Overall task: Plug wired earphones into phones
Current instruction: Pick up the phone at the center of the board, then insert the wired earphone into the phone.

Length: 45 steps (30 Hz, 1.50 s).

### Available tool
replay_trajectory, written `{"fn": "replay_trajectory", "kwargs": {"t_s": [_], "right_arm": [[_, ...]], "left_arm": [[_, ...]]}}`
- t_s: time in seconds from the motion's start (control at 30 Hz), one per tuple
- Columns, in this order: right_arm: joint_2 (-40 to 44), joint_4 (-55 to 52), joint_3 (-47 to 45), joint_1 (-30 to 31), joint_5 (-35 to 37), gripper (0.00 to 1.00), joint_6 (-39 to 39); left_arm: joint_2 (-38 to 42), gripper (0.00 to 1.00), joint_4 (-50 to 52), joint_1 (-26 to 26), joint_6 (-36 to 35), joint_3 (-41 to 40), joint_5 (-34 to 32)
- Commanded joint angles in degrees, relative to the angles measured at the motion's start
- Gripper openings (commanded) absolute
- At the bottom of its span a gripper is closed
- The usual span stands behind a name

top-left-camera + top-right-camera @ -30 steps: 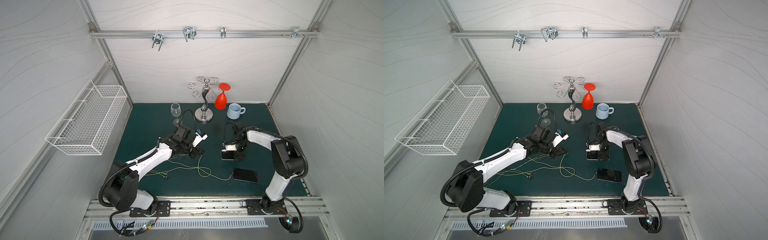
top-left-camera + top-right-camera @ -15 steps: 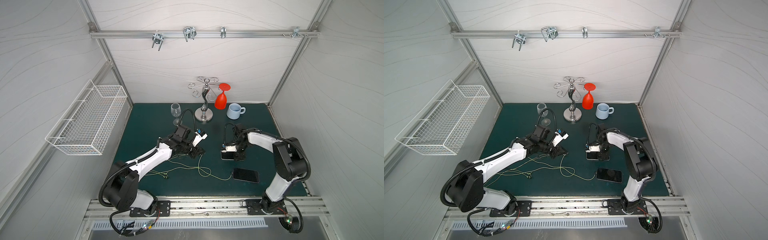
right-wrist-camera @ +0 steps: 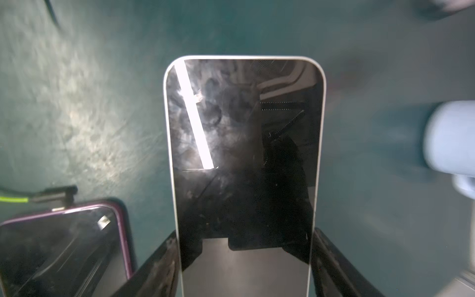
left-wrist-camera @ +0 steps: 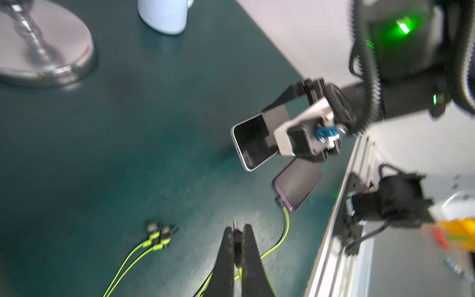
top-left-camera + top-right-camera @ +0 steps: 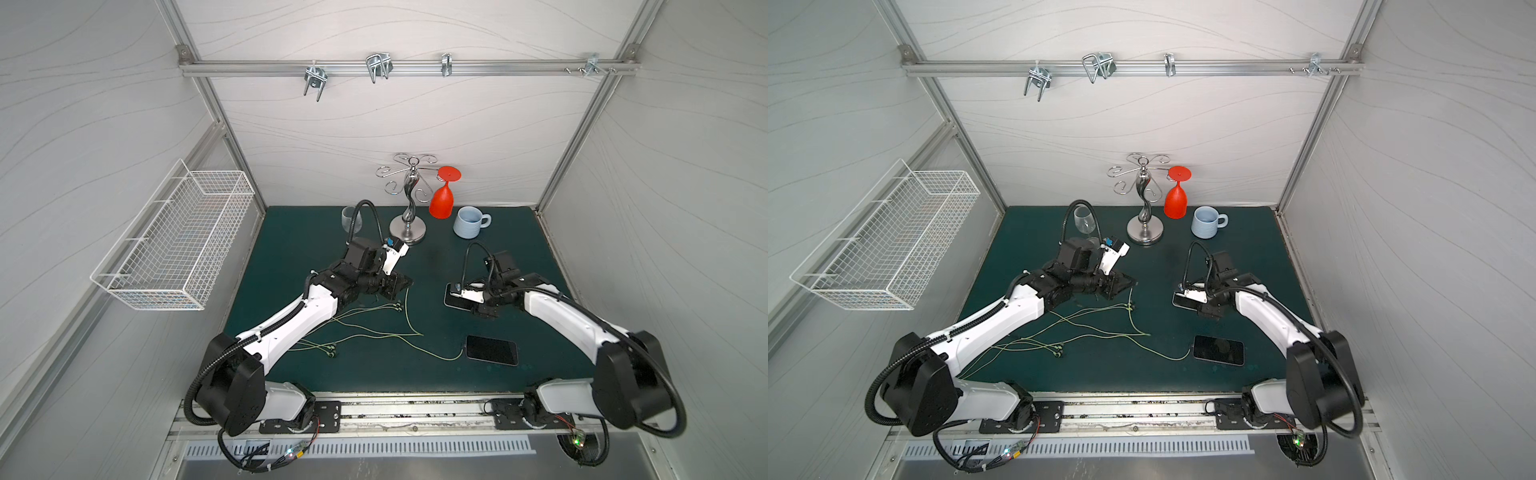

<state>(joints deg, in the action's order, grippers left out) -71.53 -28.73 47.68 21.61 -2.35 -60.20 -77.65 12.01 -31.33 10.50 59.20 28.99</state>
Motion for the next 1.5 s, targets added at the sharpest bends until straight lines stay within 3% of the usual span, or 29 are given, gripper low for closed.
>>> {"fn": "replay_trajectory", "kwargs": {"t_s": [0.0, 0.2, 0.47, 0.67, 0.8, 0.97, 1.47], "right_arm": [[7.30, 4.28, -1.87, -0.50, -3.56, 0.73, 1.58], [19.67, 6.32, -4.63, -0.86, -7.49, 0.73, 3.90], [30.09, 7.06, -8.26, -0.49, -15.94, 0.74, 4.03], [31.01, 6.34, -8.07, -0.34, -18.40, 0.74, 4.80], [30.65, 8.80, -7.70, -0.26, -19.76, 0.73, 6.91], [29.79, 9.71, -7.69, 0.19, -19.25, 0.73, 6.52], [31.71, 10.23, -9.24, 0.89, -17.36, 0.72, 5.71]], "left_arm": [[0.10, 0.00, -4.06, 0.19, 8.36, 4.85, 2.73], [-1.28, 0.00, -1.50, -1.48, 9.72, 8.90, 6.27], [-1.54, 0.00, -2.01, -9.02, 3.13, 10.43, 3.24], [-1.81, 0.00, -2.65, -10.63, 2.85, 10.98, 1.52], [-2.05, 0.00, -0.56, -13.31, -2.91, 11.99, -1.21], [-2.16, 0.00, 0.31, -13.41, -4.14, 12.17, -1.71], [-1.24, 0.00, -2.32, -13.47, -1.28, 9.56, -3.35]]}}
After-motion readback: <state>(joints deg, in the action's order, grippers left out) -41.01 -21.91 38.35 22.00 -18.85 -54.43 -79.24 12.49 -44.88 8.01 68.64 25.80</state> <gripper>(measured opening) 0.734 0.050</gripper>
